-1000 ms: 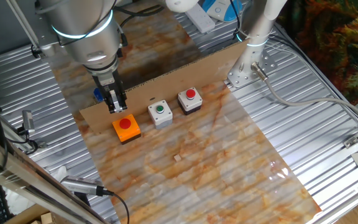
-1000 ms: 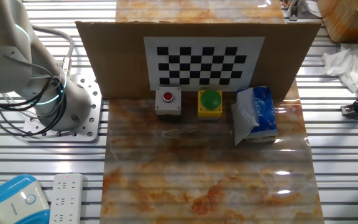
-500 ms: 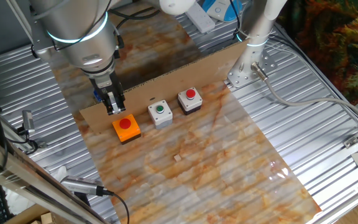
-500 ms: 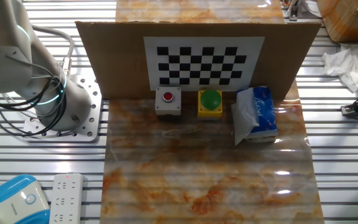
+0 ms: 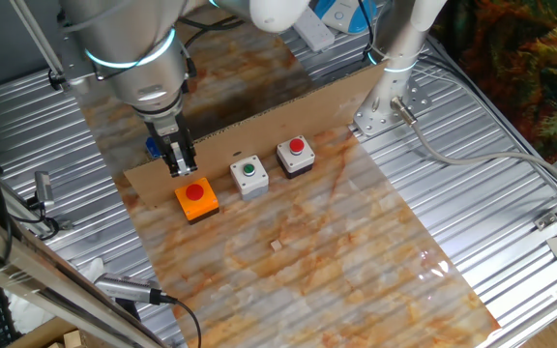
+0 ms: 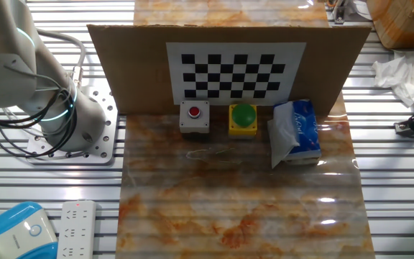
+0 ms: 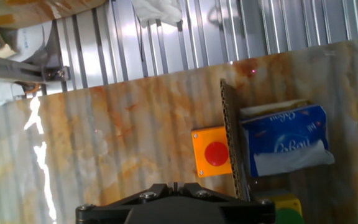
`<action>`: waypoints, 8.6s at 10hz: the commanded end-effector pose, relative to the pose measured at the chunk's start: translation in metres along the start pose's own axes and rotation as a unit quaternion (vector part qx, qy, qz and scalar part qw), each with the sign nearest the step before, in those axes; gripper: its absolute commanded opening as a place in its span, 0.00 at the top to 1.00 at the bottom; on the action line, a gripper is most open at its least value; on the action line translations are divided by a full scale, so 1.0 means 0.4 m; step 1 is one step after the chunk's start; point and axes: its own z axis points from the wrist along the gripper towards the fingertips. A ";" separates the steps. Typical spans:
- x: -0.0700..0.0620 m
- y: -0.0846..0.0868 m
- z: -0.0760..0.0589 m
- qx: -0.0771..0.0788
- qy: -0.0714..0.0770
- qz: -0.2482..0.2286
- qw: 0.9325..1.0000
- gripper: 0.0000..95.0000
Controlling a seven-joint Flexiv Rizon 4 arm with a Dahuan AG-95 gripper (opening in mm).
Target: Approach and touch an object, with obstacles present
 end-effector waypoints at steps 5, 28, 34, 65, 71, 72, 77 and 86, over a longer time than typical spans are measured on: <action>-0.013 -0.007 0.078 0.005 -0.009 0.002 1.000 1.00; -0.010 -0.010 0.207 0.029 -0.026 0.008 0.999 1.00; -0.010 -0.010 0.207 0.038 -0.031 0.004 0.999 1.00; -0.010 -0.010 0.207 0.118 -0.031 -0.042 0.992 1.00; -0.010 -0.010 0.207 0.111 -0.034 -0.048 0.992 1.00; -0.010 -0.010 0.207 0.099 -0.034 -0.042 0.994 1.00; 0.014 0.009 0.167 0.019 -0.025 -0.009 0.999 1.00; 0.092 0.109 0.186 0.004 -0.033 0.029 0.999 1.00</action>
